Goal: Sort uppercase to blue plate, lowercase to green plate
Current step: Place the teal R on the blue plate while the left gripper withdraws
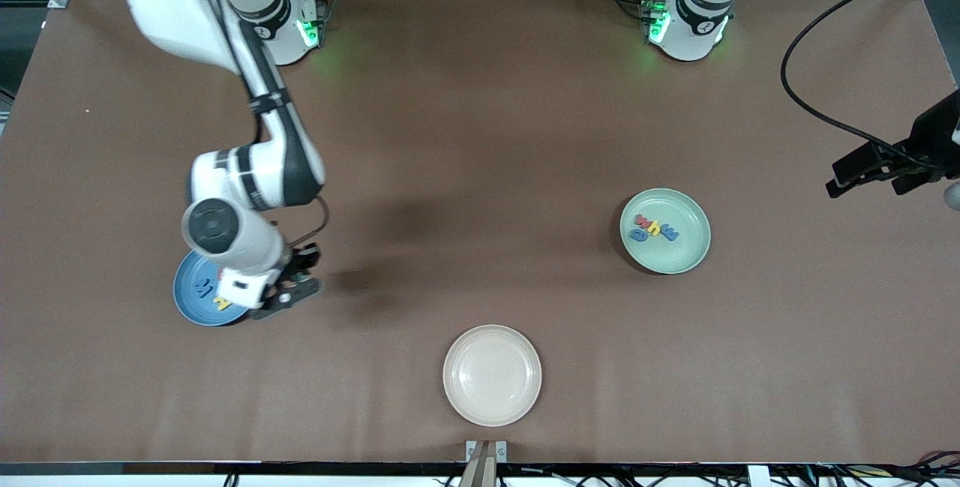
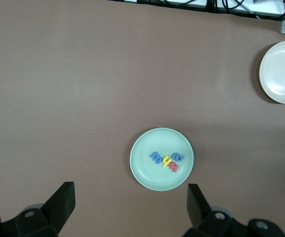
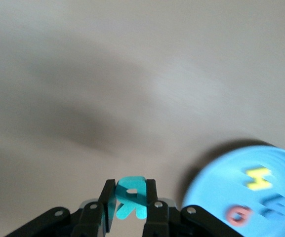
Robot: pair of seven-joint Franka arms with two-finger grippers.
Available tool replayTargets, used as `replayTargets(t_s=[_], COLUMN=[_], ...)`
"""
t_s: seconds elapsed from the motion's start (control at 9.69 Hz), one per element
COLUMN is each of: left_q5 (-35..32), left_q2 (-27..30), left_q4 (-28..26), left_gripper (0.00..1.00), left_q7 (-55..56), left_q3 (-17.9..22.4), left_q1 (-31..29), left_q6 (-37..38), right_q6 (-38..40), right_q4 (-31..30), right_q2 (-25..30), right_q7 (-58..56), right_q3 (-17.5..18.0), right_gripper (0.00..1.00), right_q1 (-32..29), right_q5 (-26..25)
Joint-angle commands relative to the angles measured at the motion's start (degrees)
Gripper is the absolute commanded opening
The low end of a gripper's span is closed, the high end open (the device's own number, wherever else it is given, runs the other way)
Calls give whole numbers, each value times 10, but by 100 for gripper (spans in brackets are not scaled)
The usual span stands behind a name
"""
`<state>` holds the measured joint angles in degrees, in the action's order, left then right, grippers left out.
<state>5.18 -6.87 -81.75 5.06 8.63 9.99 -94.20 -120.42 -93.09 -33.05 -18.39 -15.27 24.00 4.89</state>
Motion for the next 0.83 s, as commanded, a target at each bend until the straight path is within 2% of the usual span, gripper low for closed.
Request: replayTargets(t_s=[0.0,0.1,0.21,0.31,0.41,0.72], left_q5=[-9,-13,-13,-14,-14,-11], left_q2=[6,6,6,6,6,8], left_q4=[5,5,5,5,5,5], left_gripper=[100,100,100,100,100,100], left_q7=[12,11,12,12,10,-3], left_q3=[-1,1,0,0,1,10], left_q1=[-6,-7,-7,-6,-7,-16], left_q6=[16,21,30,37,55,70], right_q6=[4,4,2,0,3,4], right_q4=[-21,-21,-28,-28,-28,-29], right_q2=[14,13,11,11,17,72], right_q7=[-51,-64,-68,-64,-62,-57], right_q3=[9,9,9,9,9,10], right_gripper=[0,0,10,81,100,100], right_q1=[-56,-74,-88,-95,-102,-119], right_q5=[-14,-28,-30,-30,-30,-24])
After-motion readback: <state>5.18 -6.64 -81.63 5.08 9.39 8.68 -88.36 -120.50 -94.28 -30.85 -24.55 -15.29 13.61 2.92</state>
